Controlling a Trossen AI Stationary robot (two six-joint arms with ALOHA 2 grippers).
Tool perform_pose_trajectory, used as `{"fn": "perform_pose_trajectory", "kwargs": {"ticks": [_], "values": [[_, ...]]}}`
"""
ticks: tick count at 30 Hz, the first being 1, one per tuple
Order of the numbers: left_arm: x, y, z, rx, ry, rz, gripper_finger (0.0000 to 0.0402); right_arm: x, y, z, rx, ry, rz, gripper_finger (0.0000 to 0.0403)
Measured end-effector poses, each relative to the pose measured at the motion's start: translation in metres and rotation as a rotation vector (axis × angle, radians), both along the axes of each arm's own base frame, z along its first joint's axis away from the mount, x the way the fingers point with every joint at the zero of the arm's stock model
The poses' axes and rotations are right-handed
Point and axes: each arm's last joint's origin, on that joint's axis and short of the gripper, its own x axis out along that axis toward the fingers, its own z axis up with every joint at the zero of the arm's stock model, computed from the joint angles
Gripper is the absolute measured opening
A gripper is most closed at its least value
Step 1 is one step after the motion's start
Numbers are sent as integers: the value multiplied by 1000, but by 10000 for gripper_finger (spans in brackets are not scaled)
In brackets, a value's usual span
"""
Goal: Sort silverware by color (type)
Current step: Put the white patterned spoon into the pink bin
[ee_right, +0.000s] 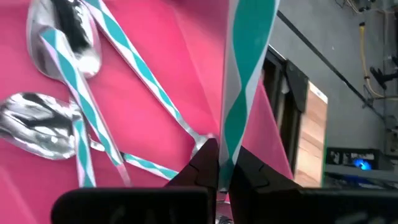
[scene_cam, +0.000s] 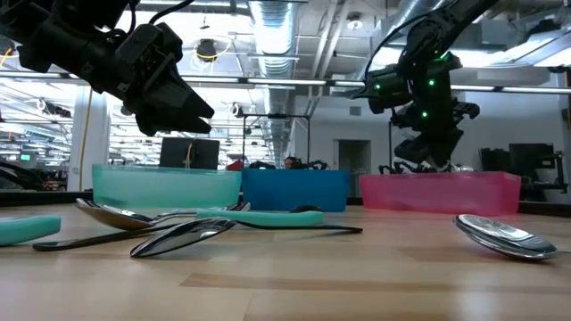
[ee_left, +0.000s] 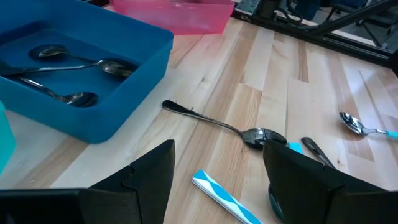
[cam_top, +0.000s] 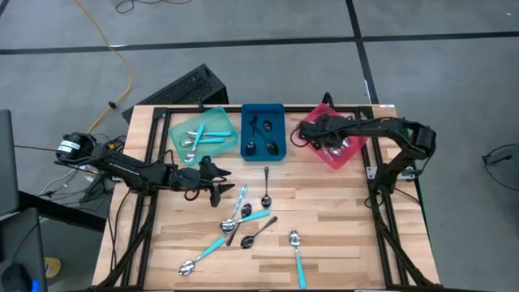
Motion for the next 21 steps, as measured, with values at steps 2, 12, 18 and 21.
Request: {"fn": "perform_pose_trajectory", "kwargs": {"ticks": [2, 12, 18, 21], "values": [[0, 0, 0, 0, 0, 0, 228, 2, -2, 0, -6, -13, 12, 38], [0, 0, 0, -6, -2, 2, 228, 4, -10, -1, 3, -57, 21, 38], [0, 0, 0, -1, -2, 7, 228, 6, -10, -1, 18, -77, 32, 38], [0, 0, 0, 2, -1, 5, 228, 8, -11, -1, 32, -106, 42, 38]]}}
